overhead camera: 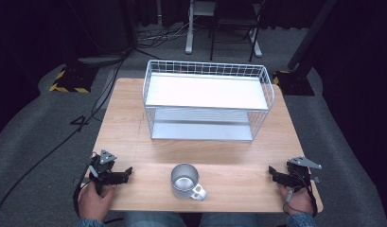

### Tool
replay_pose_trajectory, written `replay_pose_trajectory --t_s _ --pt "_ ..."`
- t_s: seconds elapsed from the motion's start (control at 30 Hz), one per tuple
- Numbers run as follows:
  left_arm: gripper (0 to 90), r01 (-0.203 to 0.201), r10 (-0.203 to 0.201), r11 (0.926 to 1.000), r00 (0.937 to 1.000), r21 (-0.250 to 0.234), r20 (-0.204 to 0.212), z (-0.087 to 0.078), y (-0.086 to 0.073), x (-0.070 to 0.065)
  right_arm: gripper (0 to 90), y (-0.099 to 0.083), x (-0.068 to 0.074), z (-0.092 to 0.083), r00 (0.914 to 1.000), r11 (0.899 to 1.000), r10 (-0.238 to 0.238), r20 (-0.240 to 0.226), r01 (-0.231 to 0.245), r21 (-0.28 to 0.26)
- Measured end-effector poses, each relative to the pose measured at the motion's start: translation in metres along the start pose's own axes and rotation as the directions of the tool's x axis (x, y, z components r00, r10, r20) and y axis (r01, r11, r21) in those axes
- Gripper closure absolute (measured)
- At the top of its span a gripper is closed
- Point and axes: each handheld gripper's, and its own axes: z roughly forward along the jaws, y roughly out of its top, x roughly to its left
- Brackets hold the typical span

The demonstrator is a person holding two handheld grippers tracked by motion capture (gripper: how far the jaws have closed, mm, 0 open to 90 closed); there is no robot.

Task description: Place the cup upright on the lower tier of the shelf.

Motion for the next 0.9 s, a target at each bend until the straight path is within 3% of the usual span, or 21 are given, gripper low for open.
replay_pose_trajectory --t_s 0.43,0.63,0.67,0.9 --pt "5.8 0.000 0.000 1.0000 1.0000 0.000 0.000 0.0000 0.0000 0.0000 19.7 0.0001 -0.0001 0.0001 1.0000 1.000 0.001 0.000 -0.001 0.001" --pt "5.8 0.000 0.000 1.0000 1.0000 0.001 0.000 0.0000 0.0000 0.0000 21.3 0.0015 -0.0008 0.0017 0.9993 1.000 0.026 0.028 -0.026 -0.004" --pt "5.8 0.000 0.000 1.0000 1.0000 0.001 0.000 -0.0001 0.0000 0.0000 26.2 0.0008 -0.0005 0.0004 0.9996 1.000 0.020 0.019 -0.020 -0.008" --pt "5.8 -0.005 0.005 1.0000 1.0000 0.001 -0.003 -0.0006 -0.0003 0.0000 38.2 0.0004 0.0012 -0.0024 1.0000 1.000 0.004 0.006 -0.003 -0.015"
